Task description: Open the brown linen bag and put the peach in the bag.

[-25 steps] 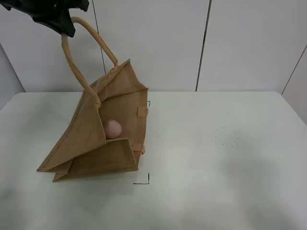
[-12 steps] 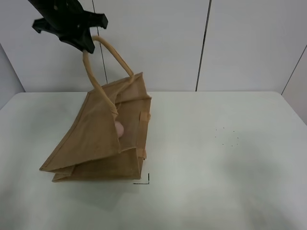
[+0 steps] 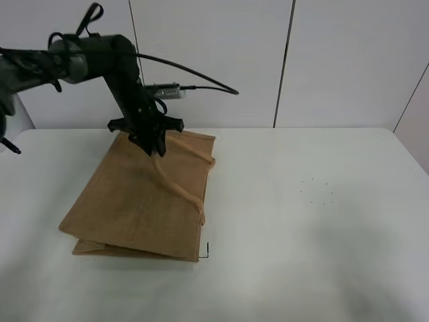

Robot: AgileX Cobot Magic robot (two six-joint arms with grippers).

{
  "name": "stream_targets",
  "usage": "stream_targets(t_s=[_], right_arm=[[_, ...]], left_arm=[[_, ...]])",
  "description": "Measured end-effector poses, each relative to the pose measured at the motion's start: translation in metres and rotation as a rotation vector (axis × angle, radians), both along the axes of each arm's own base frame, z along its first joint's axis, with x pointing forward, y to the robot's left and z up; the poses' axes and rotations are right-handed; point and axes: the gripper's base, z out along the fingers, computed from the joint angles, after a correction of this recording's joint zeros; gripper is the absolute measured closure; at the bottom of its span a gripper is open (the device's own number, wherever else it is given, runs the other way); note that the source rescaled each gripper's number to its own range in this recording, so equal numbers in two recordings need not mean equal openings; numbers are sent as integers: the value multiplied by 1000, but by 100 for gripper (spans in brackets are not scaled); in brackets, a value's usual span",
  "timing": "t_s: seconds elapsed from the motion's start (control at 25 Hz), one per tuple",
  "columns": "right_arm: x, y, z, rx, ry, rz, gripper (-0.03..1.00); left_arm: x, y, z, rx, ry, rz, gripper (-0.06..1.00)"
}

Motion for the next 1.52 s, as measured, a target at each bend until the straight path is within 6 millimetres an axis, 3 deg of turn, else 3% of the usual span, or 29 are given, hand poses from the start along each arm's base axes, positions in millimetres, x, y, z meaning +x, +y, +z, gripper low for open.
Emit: stream_targets(t_s=[0.12, 0.24, 0.56, 0.64, 0.96, 1.12, 1.28, 1.44, 1.48, 1.52], right_arm=[[0, 0, 0, 0, 0, 0, -3], [0, 0, 0, 0, 0, 0, -3], [0, 0, 0, 0, 0, 0, -3], [0, 0, 0, 0, 0, 0, -3], [0, 0, 0, 0, 0, 0, -3], [0, 0, 0, 0, 0, 0, -3], [0, 0, 0, 0, 0, 0, -3], [0, 0, 0, 1, 0, -1, -3], [0, 0, 0, 1, 0, -1, -3], [0, 0, 0, 1, 0, -1, -3]], left_arm=[[1, -1, -12, 7, 30, 0, 14], [2, -1, -11, 3, 26, 1, 1], [4, 16, -2, 109, -10, 4, -4], [7, 30, 3, 115, -16, 36, -4], [20, 122, 5, 144, 16, 225, -4], [18, 141, 6, 147, 40, 265, -4], [11, 142, 32, 138, -1, 270, -4], [-8, 143, 89, 117, -122, 277, -4], [-26, 143, 115, 110, -166, 280, -4], [-38, 144, 126, 107, -183, 281, -4]])
